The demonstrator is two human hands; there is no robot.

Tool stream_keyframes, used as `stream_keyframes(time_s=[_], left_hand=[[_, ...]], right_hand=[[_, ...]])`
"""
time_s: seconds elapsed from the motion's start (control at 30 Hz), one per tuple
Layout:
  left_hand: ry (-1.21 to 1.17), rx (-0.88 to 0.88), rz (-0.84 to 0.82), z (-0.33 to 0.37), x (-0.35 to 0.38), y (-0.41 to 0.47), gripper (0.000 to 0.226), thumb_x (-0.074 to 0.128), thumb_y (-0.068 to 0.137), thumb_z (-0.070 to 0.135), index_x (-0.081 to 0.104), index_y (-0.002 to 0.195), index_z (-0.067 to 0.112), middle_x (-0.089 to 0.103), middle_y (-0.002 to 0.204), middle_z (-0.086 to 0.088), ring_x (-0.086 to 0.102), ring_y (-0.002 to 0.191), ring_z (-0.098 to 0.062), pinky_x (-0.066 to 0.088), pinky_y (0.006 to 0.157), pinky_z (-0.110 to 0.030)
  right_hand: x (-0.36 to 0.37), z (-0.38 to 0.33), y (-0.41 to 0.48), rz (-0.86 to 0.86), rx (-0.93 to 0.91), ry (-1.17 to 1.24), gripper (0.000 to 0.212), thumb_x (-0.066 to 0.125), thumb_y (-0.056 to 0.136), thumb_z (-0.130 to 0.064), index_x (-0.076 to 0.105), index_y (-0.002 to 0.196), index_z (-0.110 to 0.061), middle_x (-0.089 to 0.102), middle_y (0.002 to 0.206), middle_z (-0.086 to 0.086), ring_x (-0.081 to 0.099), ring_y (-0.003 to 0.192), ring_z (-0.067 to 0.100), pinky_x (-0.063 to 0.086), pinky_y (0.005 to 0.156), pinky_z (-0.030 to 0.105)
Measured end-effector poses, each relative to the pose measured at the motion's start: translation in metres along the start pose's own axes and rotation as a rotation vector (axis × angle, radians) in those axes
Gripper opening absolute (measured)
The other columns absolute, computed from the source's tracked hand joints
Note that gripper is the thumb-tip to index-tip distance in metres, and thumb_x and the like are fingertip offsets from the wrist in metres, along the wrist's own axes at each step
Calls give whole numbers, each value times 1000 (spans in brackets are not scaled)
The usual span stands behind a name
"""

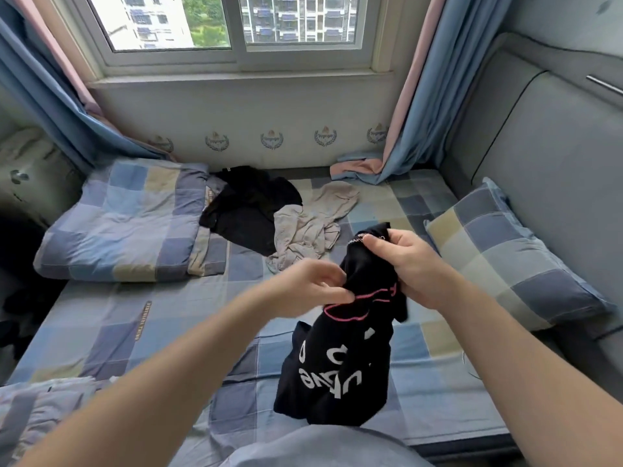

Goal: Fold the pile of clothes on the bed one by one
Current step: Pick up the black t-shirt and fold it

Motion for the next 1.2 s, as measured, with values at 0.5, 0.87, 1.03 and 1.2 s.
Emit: stream_keyframes(time_s=[0.5, 0.87, 1.03, 1.2], left_hand=[[83, 159, 633, 33, -54, -17, 26, 59, 99, 17, 46, 78, 9, 38, 57, 4, 31, 49, -10, 28, 50, -24], [-463, 8, 536, 66, -65, -7, 24, 60, 101, 21, 59, 78, 13, 60, 78, -14, 60, 70, -25, 51, 68, -36], [-503, -123, 807, 24, -120, -21, 18, 65, 98, 24, 63, 83, 14, 65, 78, -7, 64, 68, -23, 55, 68, -33], [-222, -19, 1010, 0, -110, -32, 13, 70, 92, 22, 58, 89, 17, 66, 87, -3, 66, 86, -22, 52, 74, -24]], right_hand=[[-71, 7, -1, 572, -57, -498, 25, 73, 90, -18, 58, 111, -18, 63, 101, 3, 64, 97, 27, 54, 83, 35], [55, 97, 6, 72, 55, -260, 16, 63, 95, -27, 58, 84, -16, 56, 78, 0, 52, 72, 14, 42, 69, 35], [16, 56, 5, 129, -29, -372, 22, 51, 105, -15, 61, 86, -9, 57, 72, 3, 50, 66, 15, 41, 65, 34], [-2, 1, 5, 183, -19, -87, 23, 47, 107, -17, 61, 89, -11, 63, 72, 1, 60, 66, 14, 52, 63, 28]])
Point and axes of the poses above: each hand's wrist, its own y-axis towards the middle knuckle, its own x-axis out of the palm, z = x × y, the point moved 6 cm from there along y, towards the middle knuckle
